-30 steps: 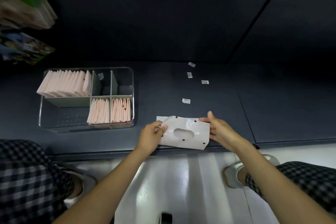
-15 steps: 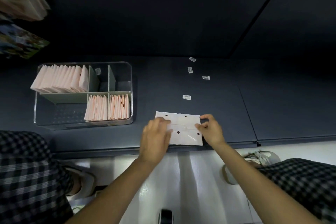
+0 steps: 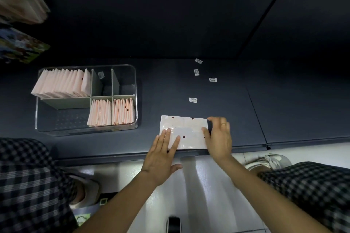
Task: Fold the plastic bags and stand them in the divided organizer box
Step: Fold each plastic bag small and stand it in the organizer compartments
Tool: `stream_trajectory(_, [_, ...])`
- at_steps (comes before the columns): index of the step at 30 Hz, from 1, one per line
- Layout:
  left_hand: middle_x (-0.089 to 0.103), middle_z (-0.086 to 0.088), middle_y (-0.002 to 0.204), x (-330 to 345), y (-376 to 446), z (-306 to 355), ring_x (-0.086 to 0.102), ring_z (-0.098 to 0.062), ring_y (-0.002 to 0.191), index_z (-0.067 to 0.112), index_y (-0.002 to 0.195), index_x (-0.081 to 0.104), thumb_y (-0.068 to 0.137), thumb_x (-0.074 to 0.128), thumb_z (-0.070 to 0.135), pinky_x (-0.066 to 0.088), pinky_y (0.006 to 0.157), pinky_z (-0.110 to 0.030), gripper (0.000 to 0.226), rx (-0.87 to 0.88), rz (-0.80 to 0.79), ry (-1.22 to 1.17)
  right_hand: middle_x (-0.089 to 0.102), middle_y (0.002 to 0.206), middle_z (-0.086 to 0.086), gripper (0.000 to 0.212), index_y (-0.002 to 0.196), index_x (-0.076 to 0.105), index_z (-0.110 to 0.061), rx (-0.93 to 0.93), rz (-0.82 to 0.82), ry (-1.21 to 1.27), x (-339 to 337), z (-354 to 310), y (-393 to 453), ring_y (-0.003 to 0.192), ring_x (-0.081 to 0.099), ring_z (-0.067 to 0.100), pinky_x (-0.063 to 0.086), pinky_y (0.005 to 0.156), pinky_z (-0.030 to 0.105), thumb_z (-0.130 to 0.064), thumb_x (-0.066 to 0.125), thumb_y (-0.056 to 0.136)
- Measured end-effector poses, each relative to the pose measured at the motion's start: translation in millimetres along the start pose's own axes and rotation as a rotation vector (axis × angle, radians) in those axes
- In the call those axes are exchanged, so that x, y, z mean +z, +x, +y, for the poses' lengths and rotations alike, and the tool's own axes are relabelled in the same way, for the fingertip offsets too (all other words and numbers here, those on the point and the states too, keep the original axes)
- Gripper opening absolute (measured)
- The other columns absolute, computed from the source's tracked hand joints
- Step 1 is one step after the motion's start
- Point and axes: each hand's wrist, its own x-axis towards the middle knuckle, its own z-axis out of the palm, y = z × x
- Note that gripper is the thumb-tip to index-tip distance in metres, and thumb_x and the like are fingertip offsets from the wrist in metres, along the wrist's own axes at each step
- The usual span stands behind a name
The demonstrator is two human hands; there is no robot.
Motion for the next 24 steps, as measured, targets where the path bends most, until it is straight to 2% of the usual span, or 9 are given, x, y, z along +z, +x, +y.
stream_trajectory(4, [-0.037,-0.018,0.145,-0.1,1.2,0.1,-0.032,-0.033,0.137,0.020,0.137,-0.036,0.091,0.020,0.068,-0.018,0.114,-0.043,0.086,-0.001,-0.005,0.024,0.051,0.139,0.009,0.044,0.129,0.055,-0.007,-0.633,-0.071,-0.223,12.8,-1.7,-28.3,0.130,0.047,0.028,0.040,0.106,0.046,-0.024,0.061,0.089])
stream_trajectory(6, [-0.037,-0.018,0.146,0.3,1.8,0.0,-0.033,-0.033,0.136,0.019,0.135,-0.036,0.091,0.019,0.068,-0.019,0.113,-0.044,0.085,-0.002,-0.012,0.031,0.041,0.147,0.006,0.054,0.138,0.045,-0.008,-0.823,-0.159,-0.405,20.7,1.5,-37.8,0.136,0.037,0.022,0.034,0.110,0.044,-0.040,0.045,0.094])
stream_trajectory(9, [-0.038,-0.019,0.145,1.0,1.0,-0.2,-0.033,-0.033,0.137,0.019,0.136,-0.036,0.090,0.015,0.069,-0.018,0.113,-0.044,0.085,0.003,-0.023,0.039,0.030,0.152,0.008,0.069,0.144,0.033,-0.007,-0.797,-0.269,-0.554,23.5,13.1,-42.1,0.141,0.027,0.021,0.029,0.113,0.042,-0.054,0.026,0.093])
stream_trajectory(14, [-0.035,-0.011,0.147,-0.4,-2.8,-13.5,-0.036,-0.025,0.134,0.018,0.139,-0.032,0.090,0.015,0.069,-0.022,0.110,-0.041,0.085,0.023,-0.016,0.054,0.027,0.152,0.009,0.066,0.144,0.033,-0.005,-0.723,-0.285,-0.630,7.3,43.0,-35.8,0.141,0.027,0.021,0.014,0.113,0.040,-0.048,0.026,0.094])
stream_trajectory(16, [-0.016,-0.002,0.154,-6.1,-2.6,-22.0,-0.017,-0.019,0.142,0.015,0.148,-0.010,0.093,0.028,0.062,-0.015,0.113,-0.040,0.082,0.024,0.074,-0.061,0.043,0.145,0.007,0.058,0.136,0.047,-0.006,-0.732,-0.218,-0.580,0.2,48.1,-32.1,0.133,0.042,0.019,0.016,0.113,0.038,-0.041,0.030,0.093])
stream_trajectory(17, [0.006,-0.002,0.157,-11.9,-2.0,-25.0,0.007,-0.019,0.146,0.013,0.150,0.012,0.092,0.041,0.056,-0.001,0.116,-0.042,0.078,0.031,0.155,-0.138,0.050,0.139,0.007,0.055,0.131,0.054,-0.006,-0.742,-0.178,-0.532,-1.6,48.3,-29.8,0.128,0.049,0.018,0.019,0.114,0.036,-0.039,0.032,0.092])
stream_trajectory(19, [0.050,-0.005,0.139,-22.0,1.0,-30.5,0.052,-0.025,0.124,0.008,0.132,0.054,0.080,0.070,0.041,0.035,0.106,-0.047,0.063,0.029,0.292,-0.246,0.060,0.129,0.006,0.045,0.120,0.064,-0.007,-0.768,-0.086,-0.426,-2.5,46.3,-22.7,0.118,0.058,0.018,0.031,0.112,0.037,-0.036,0.044,0.092])
stream_trajectory(22, [0.068,-0.005,0.115,-29.0,8.3,-36.7,0.067,-0.025,0.098,0.009,0.108,0.071,0.065,0.085,0.035,0.051,0.086,-0.042,0.052,0.025,0.351,-0.277,0.068,0.115,0.006,0.040,0.108,0.070,-0.008,-0.794,0.001,-0.346,-1.6,41.4,-13.8,0.101,0.067,0.020,0.049,0.095,0.040,-0.033,0.075,0.077])
stream_trajectory(24, [0.070,-0.004,0.109,-30.5,12.4,-40.1,0.069,-0.024,0.090,0.011,0.101,0.073,0.060,0.087,0.036,0.053,0.081,-0.039,0.050,0.052,0.370,-0.236,0.070,0.110,0.004,0.046,0.108,0.070,-0.010,-0.840,0.014,-0.367,-3.4,40.0,-10.1,0.095,0.068,0.019,0.052,0.091,0.037,-0.036,0.080,0.070])
